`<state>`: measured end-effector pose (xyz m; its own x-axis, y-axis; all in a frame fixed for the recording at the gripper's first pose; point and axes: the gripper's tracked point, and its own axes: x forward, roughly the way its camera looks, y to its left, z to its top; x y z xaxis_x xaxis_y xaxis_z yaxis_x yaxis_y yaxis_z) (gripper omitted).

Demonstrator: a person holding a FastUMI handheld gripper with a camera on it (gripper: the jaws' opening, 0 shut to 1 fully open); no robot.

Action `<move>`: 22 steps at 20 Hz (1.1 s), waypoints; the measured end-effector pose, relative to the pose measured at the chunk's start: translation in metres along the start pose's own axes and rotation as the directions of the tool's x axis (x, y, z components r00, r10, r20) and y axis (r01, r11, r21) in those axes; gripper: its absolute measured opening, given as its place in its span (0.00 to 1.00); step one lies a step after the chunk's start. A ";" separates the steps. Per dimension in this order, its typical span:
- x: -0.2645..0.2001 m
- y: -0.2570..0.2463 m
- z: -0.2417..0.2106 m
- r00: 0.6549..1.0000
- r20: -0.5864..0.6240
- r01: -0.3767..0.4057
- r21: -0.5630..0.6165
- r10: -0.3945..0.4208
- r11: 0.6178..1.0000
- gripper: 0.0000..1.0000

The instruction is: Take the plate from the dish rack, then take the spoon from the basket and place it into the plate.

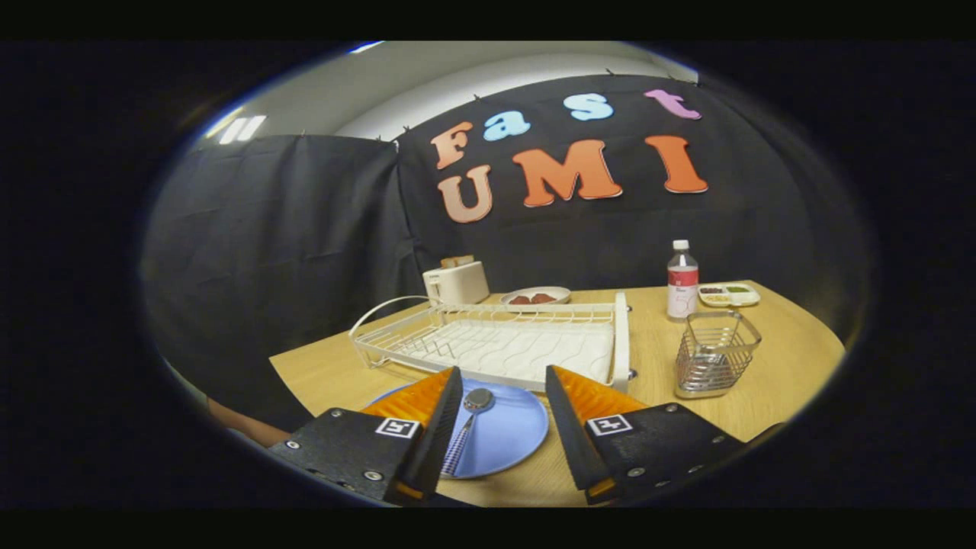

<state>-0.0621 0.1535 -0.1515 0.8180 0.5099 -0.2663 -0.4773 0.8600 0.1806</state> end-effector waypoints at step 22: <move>-0.039 -0.028 0.137 0.896 0.345 0.325 -0.085 -0.278 0.942 0.93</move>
<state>-0.0366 0.1069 -0.0169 0.9769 0.2105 0.0376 -0.2107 0.9775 0.0031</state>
